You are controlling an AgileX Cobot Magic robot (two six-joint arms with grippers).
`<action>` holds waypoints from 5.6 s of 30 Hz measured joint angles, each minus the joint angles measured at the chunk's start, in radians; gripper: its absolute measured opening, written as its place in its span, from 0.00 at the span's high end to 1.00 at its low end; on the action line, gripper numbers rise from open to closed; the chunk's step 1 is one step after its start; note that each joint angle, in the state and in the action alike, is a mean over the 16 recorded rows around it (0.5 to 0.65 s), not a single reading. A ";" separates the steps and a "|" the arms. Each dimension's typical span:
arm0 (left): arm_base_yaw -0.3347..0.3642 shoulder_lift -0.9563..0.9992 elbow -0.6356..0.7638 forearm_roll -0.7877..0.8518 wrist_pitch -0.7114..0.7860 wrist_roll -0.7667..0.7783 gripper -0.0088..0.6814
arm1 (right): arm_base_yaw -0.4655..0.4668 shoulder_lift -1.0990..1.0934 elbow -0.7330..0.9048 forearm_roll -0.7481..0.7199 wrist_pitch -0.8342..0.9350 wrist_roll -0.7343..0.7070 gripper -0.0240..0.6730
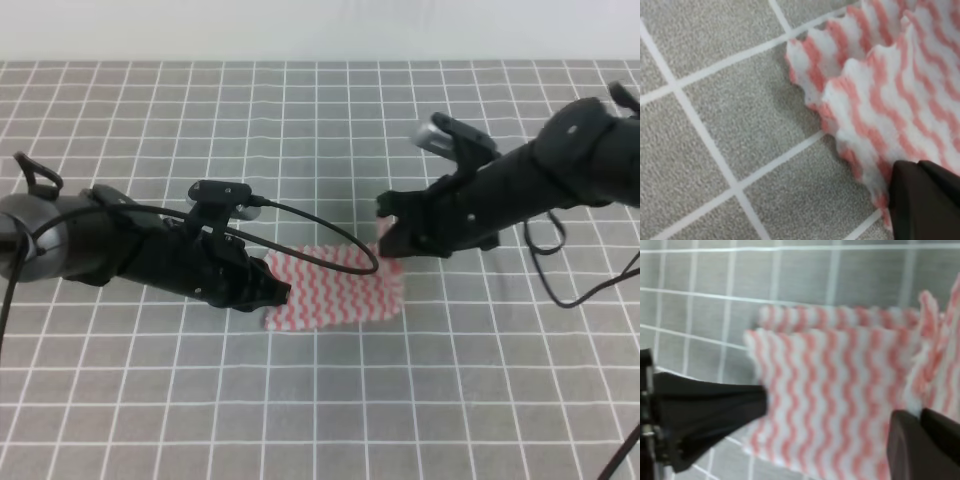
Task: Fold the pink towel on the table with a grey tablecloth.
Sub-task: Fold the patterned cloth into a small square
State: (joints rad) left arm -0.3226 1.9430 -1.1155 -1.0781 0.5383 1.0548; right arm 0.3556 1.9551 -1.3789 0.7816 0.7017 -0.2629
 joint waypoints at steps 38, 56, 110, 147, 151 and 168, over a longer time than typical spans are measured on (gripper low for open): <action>0.011 -0.055 0.004 0.010 -0.078 0.001 0.99 | 0.186 0.092 -0.101 0.106 -0.063 -0.058 0.99; 0.015 -0.053 0.004 0.012 -0.090 0.006 0.99 | 0.193 0.170 -0.147 0.133 -0.033 -0.079 0.98; 0.083 -0.053 0.004 0.011 -0.079 0.010 0.99 | 0.209 0.172 -0.169 0.154 -0.049 -0.112 0.82; -0.039 -0.056 0.004 0.120 0.049 -0.082 0.99 | 0.104 0.142 -0.226 -0.152 0.239 0.022 0.95; -0.039 -0.055 0.004 0.150 0.027 -0.104 0.99 | 0.104 0.143 -0.226 -0.151 0.252 0.021 0.95; -0.038 -0.052 -0.015 0.173 -0.025 -0.110 0.99 | 0.104 0.164 -0.226 -0.131 0.292 0.014 0.95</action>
State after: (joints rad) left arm -0.3611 1.8908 -1.1307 -0.9051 0.5134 0.9444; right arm 0.4596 2.1186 -1.6047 0.6510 0.9935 -0.2492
